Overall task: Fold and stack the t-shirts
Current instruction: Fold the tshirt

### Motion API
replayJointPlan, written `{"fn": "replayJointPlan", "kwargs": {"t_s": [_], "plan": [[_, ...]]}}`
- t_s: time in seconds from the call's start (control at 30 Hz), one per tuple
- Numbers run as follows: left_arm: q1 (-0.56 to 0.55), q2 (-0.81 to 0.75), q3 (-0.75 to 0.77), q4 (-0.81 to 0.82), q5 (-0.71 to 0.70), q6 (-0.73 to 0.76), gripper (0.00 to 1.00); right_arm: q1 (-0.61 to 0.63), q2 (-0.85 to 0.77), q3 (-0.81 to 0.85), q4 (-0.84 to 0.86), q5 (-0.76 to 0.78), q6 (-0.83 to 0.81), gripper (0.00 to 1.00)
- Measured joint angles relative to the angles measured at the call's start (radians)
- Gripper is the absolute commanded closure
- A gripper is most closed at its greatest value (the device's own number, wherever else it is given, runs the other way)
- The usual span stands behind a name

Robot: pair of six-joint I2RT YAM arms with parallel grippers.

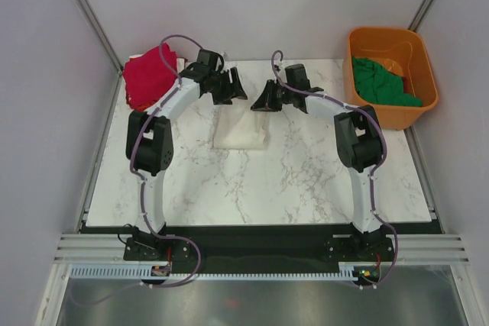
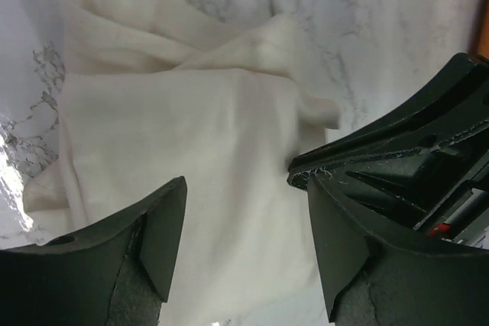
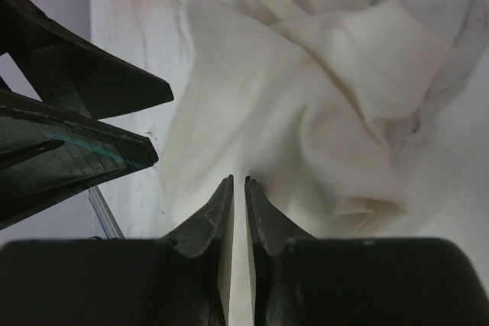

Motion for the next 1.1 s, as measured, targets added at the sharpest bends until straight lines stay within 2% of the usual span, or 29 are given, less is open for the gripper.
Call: {"fn": "replayJointPlan", "kwargs": {"t_s": [0.17, 0.4, 0.6, 0.77, 1.0, 1.1], "plan": [[0.016, 0.125, -0.006, -0.011, -0.005, -0.001, 0.3, -0.006, 0.153, 0.048, -0.049, -0.015, 0.003, 0.83], [0.023, 0.143, -0.006, -0.006, -0.047, -0.001, 0.34, -0.021, 0.234, 0.184, -0.075, -0.026, 0.002, 0.8], [0.029, 0.196, 0.027, 0.002, -0.077, -0.001, 0.35, -0.059, 0.267, 0.241, -0.077, -0.056, -0.005, 0.71], [0.039, 0.201, 0.029, 0.018, -0.085, -0.002, 0.36, -0.103, 0.322, 0.32, -0.057, -0.094, 0.004, 0.71], [0.05, 0.202, 0.029, 0.023, -0.085, -0.001, 0.36, -0.158, 0.492, 0.505, -0.021, -0.13, 0.063, 0.73], [0.05, 0.201, 0.029, 0.023, -0.086, -0.001, 0.35, -0.161, 0.497, 0.545, -0.031, -0.095, 0.049, 0.73]]}}
